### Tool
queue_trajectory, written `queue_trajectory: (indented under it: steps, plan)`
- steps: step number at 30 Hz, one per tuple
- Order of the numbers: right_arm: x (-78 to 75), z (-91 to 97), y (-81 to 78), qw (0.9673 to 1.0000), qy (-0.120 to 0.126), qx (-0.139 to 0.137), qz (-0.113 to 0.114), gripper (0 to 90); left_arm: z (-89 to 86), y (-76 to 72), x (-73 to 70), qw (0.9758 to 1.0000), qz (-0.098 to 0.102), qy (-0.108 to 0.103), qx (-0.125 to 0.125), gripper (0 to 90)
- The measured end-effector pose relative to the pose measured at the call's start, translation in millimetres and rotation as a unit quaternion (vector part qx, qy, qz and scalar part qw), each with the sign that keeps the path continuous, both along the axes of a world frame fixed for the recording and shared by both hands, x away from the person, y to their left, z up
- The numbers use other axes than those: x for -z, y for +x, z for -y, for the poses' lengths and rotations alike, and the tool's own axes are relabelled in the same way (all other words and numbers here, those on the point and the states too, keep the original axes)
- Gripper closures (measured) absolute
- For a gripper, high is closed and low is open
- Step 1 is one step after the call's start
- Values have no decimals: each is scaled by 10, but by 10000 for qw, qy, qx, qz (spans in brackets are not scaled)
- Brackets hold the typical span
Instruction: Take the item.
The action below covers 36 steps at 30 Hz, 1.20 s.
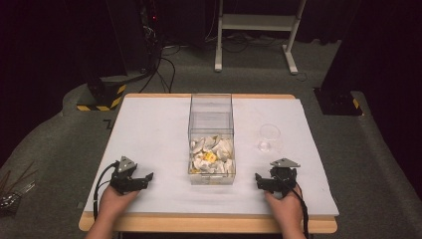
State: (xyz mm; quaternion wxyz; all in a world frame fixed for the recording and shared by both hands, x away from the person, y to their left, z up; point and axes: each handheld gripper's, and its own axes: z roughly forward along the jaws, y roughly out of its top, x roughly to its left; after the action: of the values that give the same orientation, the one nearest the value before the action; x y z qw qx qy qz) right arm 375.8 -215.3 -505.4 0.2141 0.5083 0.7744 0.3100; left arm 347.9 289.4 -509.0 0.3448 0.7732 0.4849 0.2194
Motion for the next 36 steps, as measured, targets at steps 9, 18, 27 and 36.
queue_trajectory:
  steps: [9, 18, 27, 36]
  plan:
    - [-2, -2, 11, 10000, -4, -25, 0, 74, 0, 0, 0, 10000, -3, -2, -1, 227]
    - [-2, -1, 13, 10000, 7, -23, -7, 74, 2, 0, 1, 10000, 6, 0, -4, 227]
    - [-4, -2, 13, 10000, 10, -15, -19, 75, 1, 2, -1, 10000, -7, 3, 2, 227]
    - [-6, -6, 11, 10000, -13, -20, 6, 77, 0, 3, -3, 10000, -17, 11, -2, 226]
